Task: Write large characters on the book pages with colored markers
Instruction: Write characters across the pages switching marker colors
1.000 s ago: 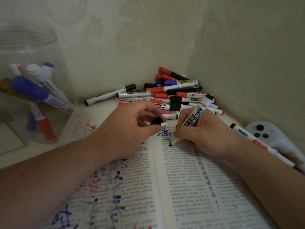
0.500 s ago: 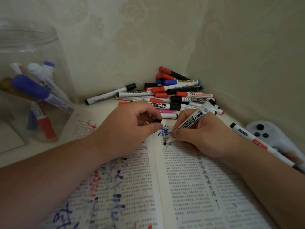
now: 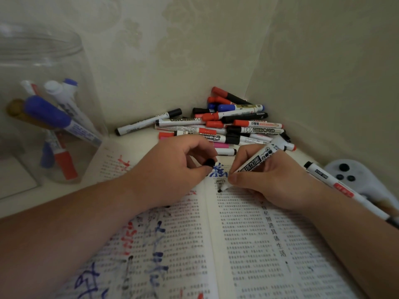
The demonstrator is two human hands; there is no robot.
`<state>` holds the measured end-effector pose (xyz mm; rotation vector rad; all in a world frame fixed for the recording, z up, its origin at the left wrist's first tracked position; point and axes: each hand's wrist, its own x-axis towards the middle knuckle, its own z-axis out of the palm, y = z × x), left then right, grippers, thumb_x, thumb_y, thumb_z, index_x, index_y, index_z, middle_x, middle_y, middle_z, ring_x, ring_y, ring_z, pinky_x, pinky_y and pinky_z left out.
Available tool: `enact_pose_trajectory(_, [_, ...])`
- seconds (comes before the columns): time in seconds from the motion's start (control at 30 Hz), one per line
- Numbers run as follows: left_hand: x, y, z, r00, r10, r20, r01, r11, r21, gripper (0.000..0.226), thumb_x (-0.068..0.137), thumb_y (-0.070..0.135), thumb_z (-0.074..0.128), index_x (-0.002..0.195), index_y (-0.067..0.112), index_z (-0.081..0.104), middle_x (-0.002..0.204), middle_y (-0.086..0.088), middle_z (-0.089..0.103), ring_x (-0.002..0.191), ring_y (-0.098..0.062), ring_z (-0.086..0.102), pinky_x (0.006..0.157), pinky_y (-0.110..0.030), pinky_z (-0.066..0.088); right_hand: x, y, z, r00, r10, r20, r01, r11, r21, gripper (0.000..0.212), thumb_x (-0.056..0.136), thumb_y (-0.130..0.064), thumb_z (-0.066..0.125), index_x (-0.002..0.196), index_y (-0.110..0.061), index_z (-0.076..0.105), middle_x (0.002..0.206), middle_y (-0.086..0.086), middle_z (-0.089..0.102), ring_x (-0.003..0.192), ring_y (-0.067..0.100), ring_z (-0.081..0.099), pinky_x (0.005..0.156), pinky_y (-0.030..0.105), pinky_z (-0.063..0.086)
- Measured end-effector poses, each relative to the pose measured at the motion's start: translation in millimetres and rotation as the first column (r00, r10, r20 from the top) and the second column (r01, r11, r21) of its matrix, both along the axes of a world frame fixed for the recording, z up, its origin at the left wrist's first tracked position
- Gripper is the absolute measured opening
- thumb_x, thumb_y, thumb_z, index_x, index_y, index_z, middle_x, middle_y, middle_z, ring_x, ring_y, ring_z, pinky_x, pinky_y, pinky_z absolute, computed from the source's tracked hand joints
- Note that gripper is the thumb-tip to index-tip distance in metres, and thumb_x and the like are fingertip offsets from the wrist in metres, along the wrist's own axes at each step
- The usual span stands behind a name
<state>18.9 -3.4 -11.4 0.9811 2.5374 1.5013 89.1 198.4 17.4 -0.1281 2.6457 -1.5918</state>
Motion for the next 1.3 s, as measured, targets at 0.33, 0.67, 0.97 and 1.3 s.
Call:
enact_pose_trajectory(0.33, [0.0,-0.5,-0.3,1.0,-0.004,-0.009,0.004,1.0,-0.022,0.029,0.081,0.019,0.081,0.093,0.041,0.066,0.089,0.029,0.065,0.073,-0.002,0.063,0.064,-0.011,0.049,0.2,1.4,1.4,0.999,-0.007,0.04,0.006,0.999,0.037,0.016,0.085,-0.005,0.078,0.073,-0.004,0.066,0.055,0.005,0.057,0.048,0.013,0.048,0.047,0.022,0.039])
enact_pose_trajectory(0.67, [1.7,-1.3,1.2,0.999,-0.041,-0.023,0.041,0.999,-0.03,0.029,0.083,0.019,0.078,0.093,0.043,0.064,0.09,0.035,0.062,0.078,0.002,0.062,0.066,-0.011,0.048,0.8,2.3,0.1,0.997,0.026,0.069,-0.025,1.0,-0.008,0.019,0.077,-0.016,0.082,0.07,-0.006,0.067,0.059,0.012,0.058,0.052,0.024,0.048,0.048,0.027,0.036])
enact_pose_trajectory(0.97, [-0.2,-1.2,-2.1,0.999,-0.036,-0.009,0.036,0.999,-0.014,0.028,0.082,0.02,0.079,0.094,0.041,0.066,0.089,0.027,0.065,0.076,-0.006,0.064,0.066,-0.014,0.051,-2.3,2.5,0.6,0.998,-0.051,0.035,0.052,0.999,-0.004,0.022,0.081,-0.007,0.079,0.068,-0.007,0.062,0.055,0.01,0.052,0.045,0.014,0.044,0.044,0.023,0.036])
enact_pose_trajectory(1.3, [2.4,-1.1,1.5,0.999,-0.042,-0.012,0.041,0.998,-0.052,0.025,0.083,0.024,0.079,0.093,0.042,0.065,0.09,0.034,0.064,0.082,0.0,0.063,0.068,-0.013,0.05,-1.8,3.7,-1.8,0.995,0.076,0.062,-0.076,0.997,-0.005,0.011,0.071,-0.019,0.077,0.066,-0.015,0.068,0.059,0.013,0.059,0.053,0.023,0.05,0.052,0.03,0.039])
